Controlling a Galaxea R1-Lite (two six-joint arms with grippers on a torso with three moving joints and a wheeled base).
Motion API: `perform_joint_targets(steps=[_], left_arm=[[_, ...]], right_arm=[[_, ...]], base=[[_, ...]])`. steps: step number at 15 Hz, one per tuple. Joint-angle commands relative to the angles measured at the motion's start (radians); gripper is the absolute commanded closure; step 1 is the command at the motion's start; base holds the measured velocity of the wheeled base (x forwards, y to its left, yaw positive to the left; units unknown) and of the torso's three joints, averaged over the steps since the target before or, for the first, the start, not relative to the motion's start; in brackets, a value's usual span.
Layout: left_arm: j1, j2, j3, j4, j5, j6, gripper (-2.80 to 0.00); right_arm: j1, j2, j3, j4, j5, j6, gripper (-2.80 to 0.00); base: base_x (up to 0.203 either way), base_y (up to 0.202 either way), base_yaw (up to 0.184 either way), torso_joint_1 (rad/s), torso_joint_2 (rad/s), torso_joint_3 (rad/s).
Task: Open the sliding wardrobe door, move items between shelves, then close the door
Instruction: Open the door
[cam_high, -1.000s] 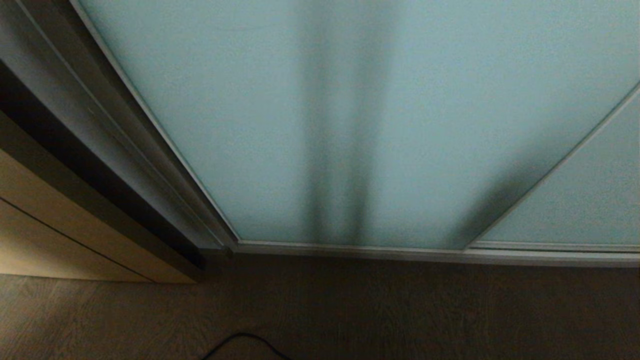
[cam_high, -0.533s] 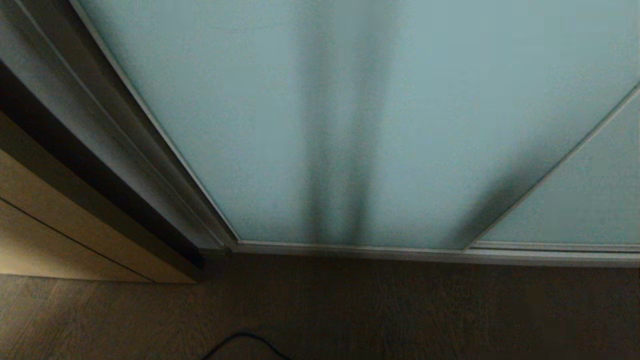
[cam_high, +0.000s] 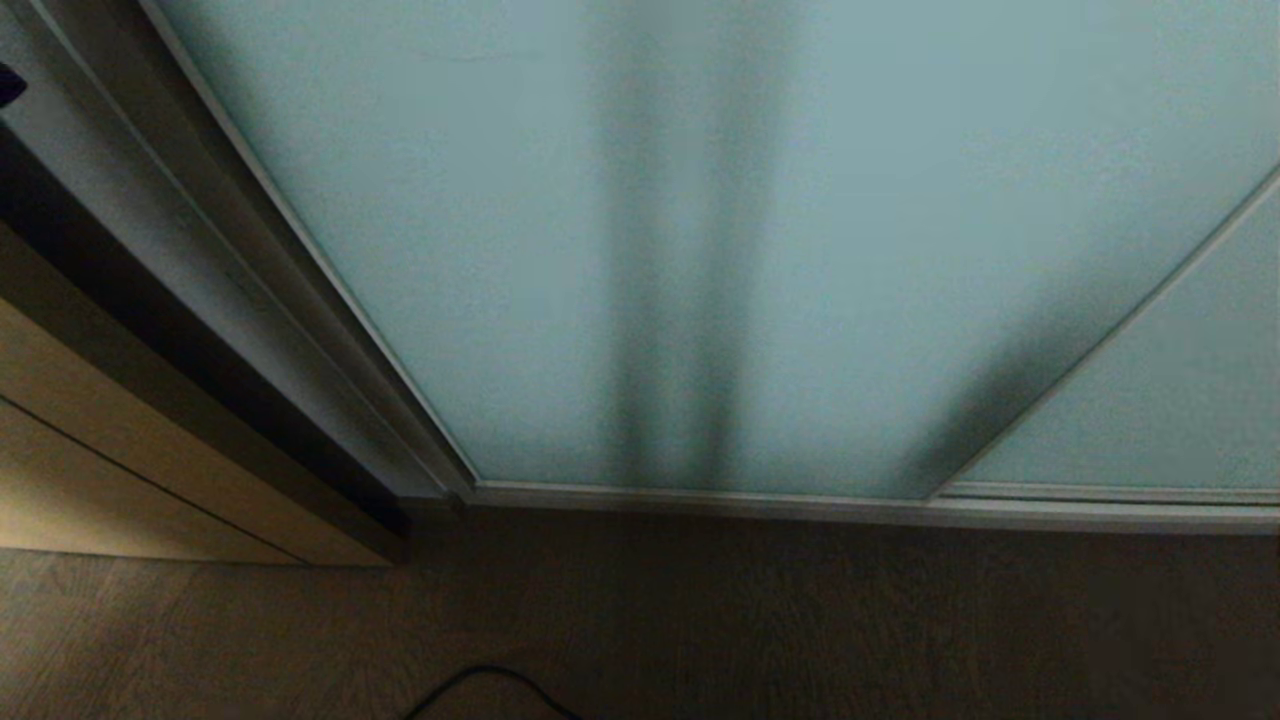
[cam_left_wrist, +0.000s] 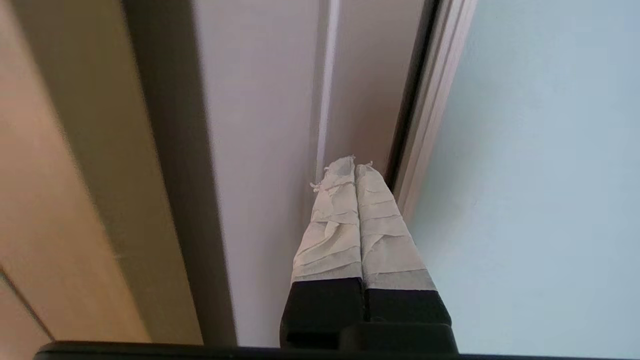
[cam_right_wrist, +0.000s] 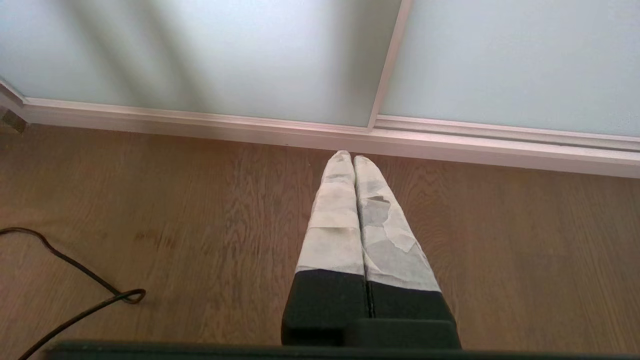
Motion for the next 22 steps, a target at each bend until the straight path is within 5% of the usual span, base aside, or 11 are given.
perform_joint_targets(steps=[1,22], left_arm=[[0.000,0.029,-0.008,-0.004,-0.005,0.000,0.00],[-0.006,0.268,-0.122,-0.127,-0.021,0.005,0.00]], right_arm=[[0.000,0.000,0.000,0.000,0.000,0.000,0.00],[0.000,0.001,0.000,0.000,0.000,0.000,0.00]], base=[[0.000,0.000,0.000,0.000,0.00,0.000],[0.000,0.000,0.000,0.000,0.00,0.000]])
